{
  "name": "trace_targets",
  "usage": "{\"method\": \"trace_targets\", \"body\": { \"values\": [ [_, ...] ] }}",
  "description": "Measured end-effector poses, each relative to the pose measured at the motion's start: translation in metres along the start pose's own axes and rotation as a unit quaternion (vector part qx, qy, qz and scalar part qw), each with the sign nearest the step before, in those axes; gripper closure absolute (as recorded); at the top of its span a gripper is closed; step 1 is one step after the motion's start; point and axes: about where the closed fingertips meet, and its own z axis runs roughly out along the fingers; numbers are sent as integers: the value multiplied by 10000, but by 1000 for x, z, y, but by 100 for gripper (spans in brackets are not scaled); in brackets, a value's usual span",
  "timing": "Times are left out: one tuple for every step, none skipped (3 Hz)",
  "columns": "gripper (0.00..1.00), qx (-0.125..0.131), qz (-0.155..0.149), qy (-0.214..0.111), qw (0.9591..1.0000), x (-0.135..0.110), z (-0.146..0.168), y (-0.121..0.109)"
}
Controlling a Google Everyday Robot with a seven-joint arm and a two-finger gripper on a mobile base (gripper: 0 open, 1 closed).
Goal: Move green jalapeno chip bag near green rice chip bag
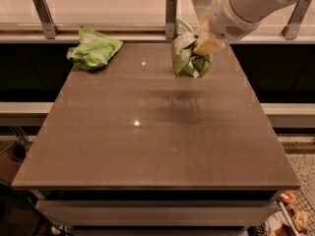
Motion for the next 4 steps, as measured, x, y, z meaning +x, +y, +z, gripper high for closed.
{"method": "trace_targets", "body": {
  "values": [
    [100,273,-180,4,9995,-23,17,-23],
    [100,289,-165,-1,9994,-24,15,-23],
    [100,304,-470,55,9984,-44,28,-36],
    [100,263,-941,84,9952,-75,55,-59]
  ]
}}
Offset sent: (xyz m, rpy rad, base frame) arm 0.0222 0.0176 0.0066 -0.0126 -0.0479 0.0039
